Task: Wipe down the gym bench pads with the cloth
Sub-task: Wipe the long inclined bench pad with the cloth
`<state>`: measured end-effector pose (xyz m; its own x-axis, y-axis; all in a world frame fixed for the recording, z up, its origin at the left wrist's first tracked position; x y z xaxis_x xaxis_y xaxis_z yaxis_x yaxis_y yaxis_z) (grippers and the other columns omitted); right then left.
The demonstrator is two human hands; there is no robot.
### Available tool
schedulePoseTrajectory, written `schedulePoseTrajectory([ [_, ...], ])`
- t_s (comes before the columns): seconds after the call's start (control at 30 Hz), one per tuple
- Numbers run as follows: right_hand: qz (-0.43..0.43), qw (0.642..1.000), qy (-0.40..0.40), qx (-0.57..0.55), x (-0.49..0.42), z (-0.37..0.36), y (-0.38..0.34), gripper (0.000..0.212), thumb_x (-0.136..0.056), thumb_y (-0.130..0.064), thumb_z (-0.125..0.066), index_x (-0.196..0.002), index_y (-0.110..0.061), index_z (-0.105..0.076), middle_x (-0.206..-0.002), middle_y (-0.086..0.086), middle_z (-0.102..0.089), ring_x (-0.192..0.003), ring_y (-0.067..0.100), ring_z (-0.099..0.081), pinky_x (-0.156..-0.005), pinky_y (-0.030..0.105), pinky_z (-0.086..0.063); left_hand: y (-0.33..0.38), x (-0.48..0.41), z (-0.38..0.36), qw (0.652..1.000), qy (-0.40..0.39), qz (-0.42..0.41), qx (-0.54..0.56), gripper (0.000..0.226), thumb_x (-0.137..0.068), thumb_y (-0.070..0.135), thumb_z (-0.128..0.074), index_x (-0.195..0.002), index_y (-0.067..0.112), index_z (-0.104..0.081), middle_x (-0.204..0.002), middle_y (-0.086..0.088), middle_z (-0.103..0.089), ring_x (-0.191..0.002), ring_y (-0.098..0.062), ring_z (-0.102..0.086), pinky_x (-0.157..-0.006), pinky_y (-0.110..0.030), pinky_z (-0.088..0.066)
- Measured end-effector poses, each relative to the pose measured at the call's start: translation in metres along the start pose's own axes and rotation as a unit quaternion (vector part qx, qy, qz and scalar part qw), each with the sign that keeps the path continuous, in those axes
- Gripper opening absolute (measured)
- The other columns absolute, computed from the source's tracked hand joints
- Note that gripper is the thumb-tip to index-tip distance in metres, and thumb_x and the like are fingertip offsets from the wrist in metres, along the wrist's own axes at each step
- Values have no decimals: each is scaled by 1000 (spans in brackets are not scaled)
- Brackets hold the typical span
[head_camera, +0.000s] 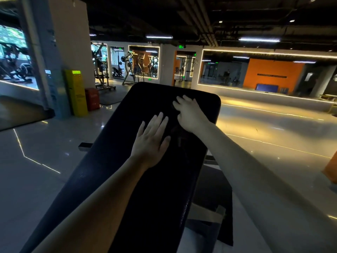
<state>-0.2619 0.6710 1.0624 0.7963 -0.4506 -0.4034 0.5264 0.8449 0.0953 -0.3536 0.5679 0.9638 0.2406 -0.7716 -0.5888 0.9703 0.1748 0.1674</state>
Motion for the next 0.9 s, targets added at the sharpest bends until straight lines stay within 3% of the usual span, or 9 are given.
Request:
schedulePoseTrajectory([
  [0.13, -10, 998, 42, -44, 66, -7, 6, 56, -98, -5, -40, -152, -10, -28, -161, 11, -17, -150, 27, -7, -120, 42, -4, 5, 0, 7, 999, -37, 6, -1, 82, -85, 53, -5, -158, 16, -8, -166, -3, 0, -152, -17, 4, -122, -41, 4],
  [0.3, -29, 996, 63, -50, 64, -8, 24, 56, -94, -2, -43, -149, -7, -35, -160, 16, -19, -148, 31, -11, -120, 44, -9, 15, -15, 20, 995, -91, 40, 6, 69, -100, 40, -38, -157, 14, -9, -166, -4, 4, -152, -20, 6, -122, -53, -1],
  [0.5, -62, 992, 109, 4, -11, 8, 61, 47, -92, -1, -44, -139, 1, -47, -150, 23, -38, -141, 39, -28, -115, 46, -23, 7, -18, -3, 998, -20, 60, -7, 84, -87, 67, -8, -158, 23, 0, -165, 4, 12, -150, -13, 15, -119, -52, 11],
  [0.67, -48, 994, 84, -42, -59, 12, 59, 35, -89, 1, -44, -119, 6, -60, -127, 26, -56, -119, 40, -50, -99, 41, -43, 1, -21, -6, 998, -15, 60, 2, 89, -81, 70, -1, -158, 26, 4, -164, 6, 15, -149, -10, 18, -120, -50, 14],
  [0.77, -34, 996, 76, -20, -58, 12, 56, 40, -92, -3, -44, -130, 4, -54, -137, 25, -49, -127, 39, -44, -107, 40, -34, 1, -21, -4, 998, -17, 63, -1, 86, -83, 69, -4, -158, 26, 2, -165, 5, 12, -150, -11, 15, -120, -51, 12],
  [0.9, 19, 999, 47, -9, -25, 9, 37, 53, -97, -7, -40, -149, -2, -32, -157, 17, -28, -145, 32, -22, -119, 40, -16, 5, -20, -1, 997, -21, 70, -7, 74, -96, 60, -20, -158, 26, 2, -165, 4, 11, -151, -13, 13, -120, -50, 11],
])
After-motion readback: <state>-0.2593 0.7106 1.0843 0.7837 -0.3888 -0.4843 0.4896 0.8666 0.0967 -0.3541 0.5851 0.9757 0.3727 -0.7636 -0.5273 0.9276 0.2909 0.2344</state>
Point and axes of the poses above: each hand's wrist, its own x-axis away from the middle knuckle, its own z-axis out of the back of the hand, y = z × x, the point moved 3 cm from there along -x, towards the middle knuckle
